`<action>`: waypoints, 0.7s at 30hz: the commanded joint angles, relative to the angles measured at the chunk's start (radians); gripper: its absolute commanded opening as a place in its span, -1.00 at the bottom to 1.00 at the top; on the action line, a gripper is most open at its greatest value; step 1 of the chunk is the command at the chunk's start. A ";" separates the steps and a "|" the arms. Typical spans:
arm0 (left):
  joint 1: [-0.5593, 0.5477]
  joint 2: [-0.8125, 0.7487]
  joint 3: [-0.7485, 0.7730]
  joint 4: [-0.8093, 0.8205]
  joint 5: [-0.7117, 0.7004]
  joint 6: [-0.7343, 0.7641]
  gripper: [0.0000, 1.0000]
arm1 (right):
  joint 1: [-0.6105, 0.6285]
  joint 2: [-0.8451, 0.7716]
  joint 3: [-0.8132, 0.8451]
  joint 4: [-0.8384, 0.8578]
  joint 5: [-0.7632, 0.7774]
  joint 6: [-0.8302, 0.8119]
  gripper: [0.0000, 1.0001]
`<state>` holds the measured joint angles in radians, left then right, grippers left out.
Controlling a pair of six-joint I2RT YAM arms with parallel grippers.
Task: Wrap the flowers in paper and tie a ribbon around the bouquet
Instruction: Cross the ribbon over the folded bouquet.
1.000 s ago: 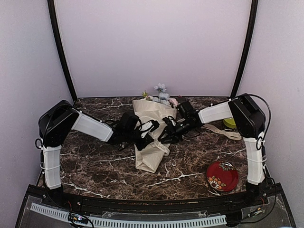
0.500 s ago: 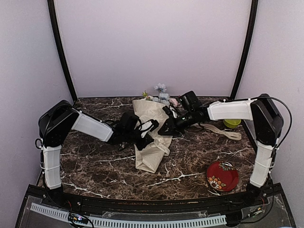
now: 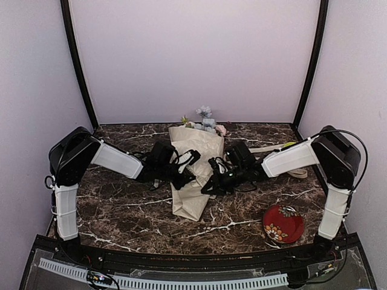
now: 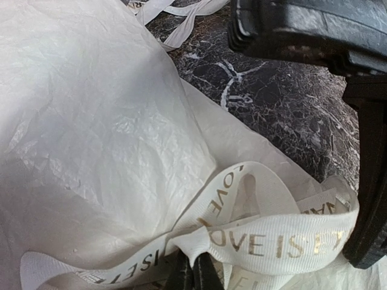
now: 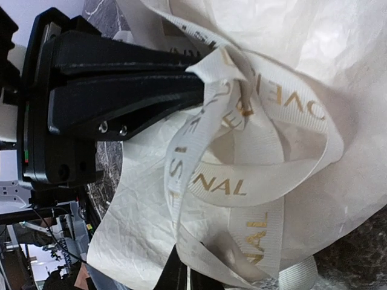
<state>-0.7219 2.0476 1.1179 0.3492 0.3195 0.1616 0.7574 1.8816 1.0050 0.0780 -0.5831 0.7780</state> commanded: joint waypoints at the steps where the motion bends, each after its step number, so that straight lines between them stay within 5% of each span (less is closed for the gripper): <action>1: 0.007 0.000 0.013 0.010 0.015 -0.014 -1.00 | 0.008 0.024 0.068 -0.037 0.163 -0.063 -0.92; 14: 0.009 -0.014 0.009 0.022 0.018 -0.010 -1.00 | 0.011 0.080 0.192 -0.100 0.301 -0.207 -0.78; 21: 0.010 -0.014 0.007 0.021 0.013 -0.015 -1.00 | 0.018 0.042 0.177 -0.059 0.277 -0.297 -0.42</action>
<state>-0.7200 2.0476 1.1175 0.3721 0.3321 0.1524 0.7654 1.9522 1.1782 -0.0223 -0.3016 0.5484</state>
